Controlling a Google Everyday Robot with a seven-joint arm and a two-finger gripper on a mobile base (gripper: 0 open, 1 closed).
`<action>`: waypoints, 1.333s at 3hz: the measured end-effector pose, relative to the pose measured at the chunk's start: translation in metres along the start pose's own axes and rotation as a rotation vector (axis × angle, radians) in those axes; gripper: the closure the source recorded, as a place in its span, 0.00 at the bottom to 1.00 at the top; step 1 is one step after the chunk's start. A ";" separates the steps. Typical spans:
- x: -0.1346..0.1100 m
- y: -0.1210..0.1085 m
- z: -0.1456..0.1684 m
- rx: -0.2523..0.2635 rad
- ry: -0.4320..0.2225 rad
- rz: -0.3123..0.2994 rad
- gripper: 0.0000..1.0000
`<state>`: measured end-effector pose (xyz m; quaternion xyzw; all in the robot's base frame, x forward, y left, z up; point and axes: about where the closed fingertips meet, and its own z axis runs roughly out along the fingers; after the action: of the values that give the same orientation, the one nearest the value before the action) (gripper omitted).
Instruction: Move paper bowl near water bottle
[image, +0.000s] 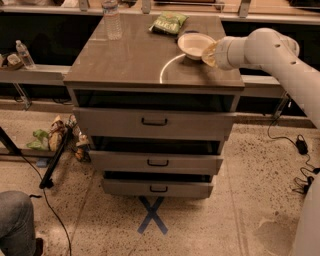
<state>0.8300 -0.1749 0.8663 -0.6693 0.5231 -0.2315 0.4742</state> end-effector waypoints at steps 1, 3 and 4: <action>-0.016 -0.008 0.005 0.025 -0.037 -0.020 1.00; -0.072 -0.041 0.006 0.108 -0.176 -0.110 1.00; -0.110 -0.050 0.016 0.137 -0.267 -0.141 1.00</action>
Offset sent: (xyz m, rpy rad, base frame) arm -0.0002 0.0638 0.0568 0.0171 -0.1782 0.1719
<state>0.8286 -0.0677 0.9232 -0.6951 0.3904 -0.2084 0.5666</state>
